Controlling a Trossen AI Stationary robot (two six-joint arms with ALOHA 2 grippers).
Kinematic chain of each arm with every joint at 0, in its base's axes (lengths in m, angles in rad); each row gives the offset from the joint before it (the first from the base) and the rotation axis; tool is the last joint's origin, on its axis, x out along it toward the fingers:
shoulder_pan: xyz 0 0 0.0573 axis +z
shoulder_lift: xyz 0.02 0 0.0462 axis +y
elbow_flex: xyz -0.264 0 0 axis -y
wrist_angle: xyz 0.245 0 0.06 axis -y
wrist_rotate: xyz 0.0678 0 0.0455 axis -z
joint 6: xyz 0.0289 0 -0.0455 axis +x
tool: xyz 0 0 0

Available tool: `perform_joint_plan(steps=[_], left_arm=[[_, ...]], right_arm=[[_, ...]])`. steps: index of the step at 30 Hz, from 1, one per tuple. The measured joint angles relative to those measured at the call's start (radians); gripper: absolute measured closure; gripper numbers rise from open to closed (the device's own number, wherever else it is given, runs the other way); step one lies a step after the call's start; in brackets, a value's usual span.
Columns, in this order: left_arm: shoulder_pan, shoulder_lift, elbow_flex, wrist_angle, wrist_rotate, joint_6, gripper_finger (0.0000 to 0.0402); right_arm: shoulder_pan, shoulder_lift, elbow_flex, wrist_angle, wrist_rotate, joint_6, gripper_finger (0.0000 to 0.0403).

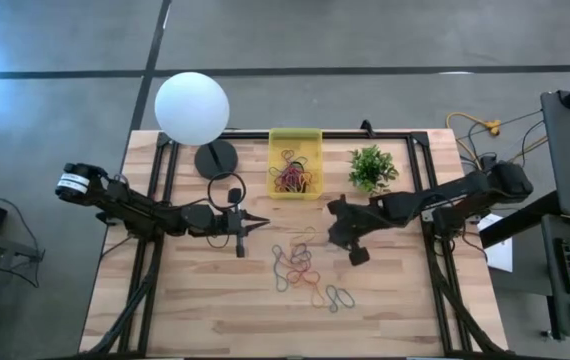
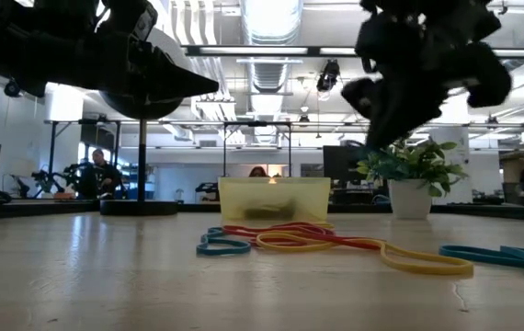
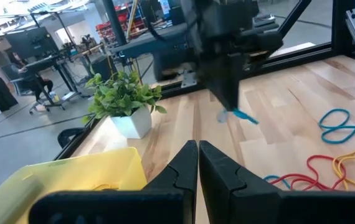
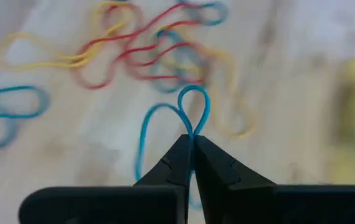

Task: Pick and place rubber bands into bin
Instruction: Put the blue rubber band into the yellow bin

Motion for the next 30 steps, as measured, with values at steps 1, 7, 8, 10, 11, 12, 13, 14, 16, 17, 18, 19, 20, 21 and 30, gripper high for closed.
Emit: perform_joint_plan(steps=[1, 7, 8, 10, 11, 12, 13, 14, 16, 17, 18, 19, 20, 21, 30], left_arm=[[0.001, 0.000, 0.000, 0.000, 0.000, 0.000, 0.0402], [0.004, 0.000, 0.000, -0.001, 0.000, 0.000, 0.0402], [0.004, 0.000, 0.000, -0.001, 0.000, 0.000, 0.0402], [0.004, 0.000, 0.000, -0.001, 0.000, -0.001, 0.0402], [0.004, 0.000, 0.000, -0.001, 0.000, -0.001, 0.0402], [0.004, 0.000, 0.001, 0.000, 0.000, -0.002, 0.0402], [0.004, 0.000, 0.001, 0.000, 0.000, -0.003, 0.0402], [0.004, 0.000, 0.001, -0.001, 0.000, -0.003, 0.0402], [0.004, 0.000, 0.001, 0.000, 0.000, -0.003, 0.0402], [0.004, 0.000, 0.001, 0.000, 0.000, -0.002, 0.0402], [0.004, 0.000, 0.001, -0.001, 0.000, -0.003, 0.0402], [0.004, 0.000, 0.001, -0.001, 0.000, -0.002, 0.0402], [0.004, 0.000, 0.001, 0.000, 0.000, -0.002, 0.0402], [0.004, 0.000, 0.001, -0.001, 0.000, -0.002, 0.0402], [0.004, 0.000, 0.000, -0.002, 0.000, 0.001, 0.0402]], right_arm=[[0.000, -0.005, 0.010, -0.003, 0.028, -0.021, 0.0395], [-0.060, -0.003, 0.116, 0.036, 0.114, -0.135, 0.0395], [-0.074, 0.004, 0.133, 0.043, 0.122, -0.150, 0.0395], [-0.107, 0.021, 0.172, 0.056, 0.130, -0.168, 0.0395], [-0.127, 0.028, 0.191, 0.066, 0.131, -0.174, 0.0395], [-0.147, 0.035, 0.210, 0.072, 0.132, -0.176, 0.0395], [-0.167, 0.045, 0.230, 0.072, 0.132, -0.177, 0.0395], [-0.189, 0.058, 0.251, 0.074, 0.132, -0.178, 0.0395], [-0.233, 0.086, 0.281, 0.070, 0.131, -0.180, 0.0395], [-0.254, 0.104, 0.297, 0.067, 0.130, -0.181, 0.0395], [-0.275, 0.121, 0.315, 0.069, 0.128, -0.182, 0.0395], [-0.296, 0.139, 0.331, 0.071, 0.124, -0.184, 0.0395], [-0.314, 0.157, 0.345, 0.069, 0.116, -0.188, 0.0395], [-0.336, 0.178, 0.360, 0.071, 0.102, -0.193, 0.0395], [-0.465, 0.393, 0.478, 0.062, 0.053, -0.191, 0.0395]])
